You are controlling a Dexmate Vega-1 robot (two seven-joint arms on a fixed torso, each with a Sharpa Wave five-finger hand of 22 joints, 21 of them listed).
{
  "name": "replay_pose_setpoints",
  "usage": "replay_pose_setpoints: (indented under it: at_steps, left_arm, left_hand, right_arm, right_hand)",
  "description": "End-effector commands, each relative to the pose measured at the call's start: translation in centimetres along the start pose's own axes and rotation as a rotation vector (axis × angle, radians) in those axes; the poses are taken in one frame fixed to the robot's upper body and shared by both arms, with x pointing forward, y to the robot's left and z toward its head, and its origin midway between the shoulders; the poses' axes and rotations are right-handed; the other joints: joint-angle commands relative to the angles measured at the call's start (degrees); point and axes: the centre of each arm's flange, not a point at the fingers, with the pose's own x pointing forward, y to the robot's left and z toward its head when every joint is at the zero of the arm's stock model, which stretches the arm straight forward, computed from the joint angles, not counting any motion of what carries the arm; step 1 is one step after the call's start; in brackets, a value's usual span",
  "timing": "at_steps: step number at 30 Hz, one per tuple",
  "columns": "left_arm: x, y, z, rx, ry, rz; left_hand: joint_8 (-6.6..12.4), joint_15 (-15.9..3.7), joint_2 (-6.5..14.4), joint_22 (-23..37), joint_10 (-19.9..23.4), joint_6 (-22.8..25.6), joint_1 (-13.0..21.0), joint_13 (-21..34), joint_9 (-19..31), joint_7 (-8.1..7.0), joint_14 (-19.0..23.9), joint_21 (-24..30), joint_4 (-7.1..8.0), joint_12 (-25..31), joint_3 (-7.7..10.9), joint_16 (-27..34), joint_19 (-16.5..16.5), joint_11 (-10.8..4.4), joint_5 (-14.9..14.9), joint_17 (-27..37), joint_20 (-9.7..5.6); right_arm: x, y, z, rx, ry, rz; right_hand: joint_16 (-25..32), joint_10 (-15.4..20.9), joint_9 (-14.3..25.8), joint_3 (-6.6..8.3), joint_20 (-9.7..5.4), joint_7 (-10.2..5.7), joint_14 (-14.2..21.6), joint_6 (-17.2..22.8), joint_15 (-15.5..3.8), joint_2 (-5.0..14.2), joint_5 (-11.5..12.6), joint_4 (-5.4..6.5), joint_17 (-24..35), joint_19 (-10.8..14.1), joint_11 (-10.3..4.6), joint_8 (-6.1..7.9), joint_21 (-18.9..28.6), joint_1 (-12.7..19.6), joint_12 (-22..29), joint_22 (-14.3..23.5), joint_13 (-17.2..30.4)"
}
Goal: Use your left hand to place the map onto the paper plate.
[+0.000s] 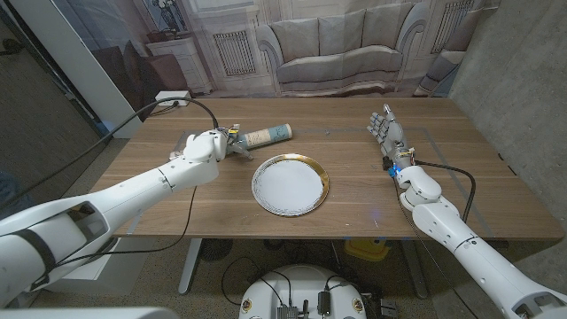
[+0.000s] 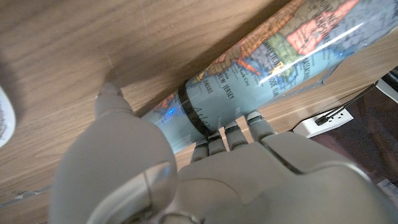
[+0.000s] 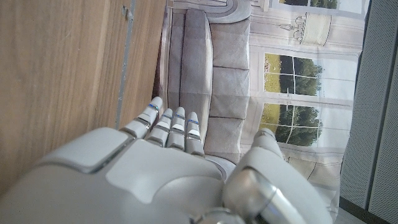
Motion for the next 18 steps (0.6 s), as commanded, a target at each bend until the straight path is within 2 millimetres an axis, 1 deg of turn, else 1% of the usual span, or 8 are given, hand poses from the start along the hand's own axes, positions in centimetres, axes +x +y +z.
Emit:
replay_pose_setpoints:
  at_steps: [1,3,4,5,9,11,17,18]
  left_arm:
    - [0.24,-0.13,0.56,-0.001,-0.001,-0.012]
    - [0.26,-0.12,0.60,0.000,-0.001,-0.012]
    - [0.26,-0.12,0.62,-0.002,0.002,-0.012]
    - [0.27,-0.10,0.63,-0.003,0.002,-0.013]
    - [0.28,0.06,0.67,-0.003,0.004,-0.011]
    - [0.29,0.17,0.66,-0.006,0.010,-0.010]
    - [0.15,0.57,0.50,-0.016,0.012,0.004]
    - [0.11,0.63,0.47,-0.020,0.016,0.008]
  left_hand:
    - [0.48,-0.58,1.26,0.24,1.31,1.11,2.56,0.13,0.11,0.09,1.00,0.50,-0.41,0.64,0.92,0.57,1.14,0.37,0.20,0.08,0.15]
    - [0.53,-0.64,1.80,0.24,1.53,1.37,3.39,0.15,0.12,-0.09,1.34,0.59,-0.63,0.65,1.27,0.61,1.56,0.26,0.09,0.08,0.21]
    - [0.46,-0.58,2.75,0.26,1.87,1.40,4.54,0.18,0.13,0.13,1.54,0.73,-0.87,0.70,1.83,0.60,2.16,0.17,-0.05,0.11,0.34]
    - [0.45,-0.47,3.26,0.26,1.83,1.49,5.24,0.20,0.14,0.26,1.60,0.84,-1.03,0.62,2.16,0.56,2.58,0.60,-0.18,0.12,0.50]
    - [0.57,-0.39,4.90,0.30,2.52,2.33,8.15,0.27,0.19,0.44,2.60,1.42,-1.72,0.65,3.36,0.63,4.77,0.58,-0.86,0.12,0.90]
    - [0.50,-0.09,5.88,0.35,3.18,2.51,10.05,0.32,0.23,0.74,3.09,1.89,-2.09,0.75,4.17,0.64,6.43,1.01,-1.34,0.16,1.14]
    - [1.18,-0.39,7.07,0.36,6.11,5.10,12.72,0.49,0.33,0.46,6.11,2.65,-2.13,1.50,5.21,1.33,9.50,0.40,-2.66,0.33,0.67]
    - [1.23,-0.28,7.18,0.36,6.39,5.35,13.01,0.52,0.34,0.44,6.44,2.68,-2.13,1.56,5.32,1.40,9.70,0.64,-2.80,0.34,0.74]
  right_arm:
    - [-0.13,-0.36,-0.05,0.004,0.000,-0.002]
    - [-0.13,-0.39,-0.06,0.010,0.000,-0.006]
    - [-0.14,-0.40,-0.06,0.005,-0.001,-0.002]
    - [-0.14,-0.41,-0.06,0.007,-0.001,-0.003]
    - [-0.14,-0.46,-0.05,0.010,-0.003,-0.002]
    - [-0.15,-0.49,-0.07,0.011,-0.004,-0.002]
    - [-0.29,-0.54,-0.01,0.015,-0.007,-0.004]
    - [-0.31,-0.54,0.01,0.017,-0.007,-0.007]
  right_hand:
    - [-0.07,0.23,0.19,0.05,-1.36,0.11,0.09,0.56,0.17,0.09,-0.09,-0.19,0.10,0.56,-0.05,0.02,-0.23,0.17,-0.09,0.27,0.21]
    - [-0.08,0.17,0.19,0.03,-1.35,0.12,0.06,0.59,0.21,0.09,-0.10,-0.20,0.10,0.58,-0.04,0.03,-0.28,0.16,-0.11,0.27,0.21]
    - [-0.08,0.13,0.19,0.03,-1.34,0.11,0.06,0.59,0.18,0.08,-0.10,-0.20,0.10,0.58,-0.13,0.03,-0.30,0.16,-0.13,0.27,0.21]
    - [-0.08,0.17,0.19,0.03,-1.33,0.13,0.06,0.59,0.21,0.09,-0.10,-0.21,0.10,0.56,-0.12,0.03,-0.32,0.16,-0.11,0.27,0.21]
    - [-0.11,0.11,0.19,0.02,-1.31,0.09,-0.02,0.57,0.23,0.10,-0.10,-0.22,0.10,0.58,-0.15,0.02,-0.38,0.16,-0.13,0.27,0.21]
    - [-0.11,0.16,0.19,0.01,-1.31,0.08,-0.02,0.54,0.25,0.11,-0.10,-0.22,0.09,0.59,-0.02,0.01,-0.42,0.17,-0.11,0.28,0.21]
    - [-0.09,0.13,0.19,0.00,-1.27,0.09,0.00,0.59,0.24,0.13,-0.10,-0.23,0.10,0.64,-0.17,0.03,-0.50,0.15,-0.12,0.28,0.21]
    - [-0.10,0.13,0.19,-0.01,-1.28,0.09,-0.01,0.58,0.27,0.13,-0.10,-0.23,0.10,0.63,-0.18,0.03,-0.51,0.15,-0.12,0.28,0.21]
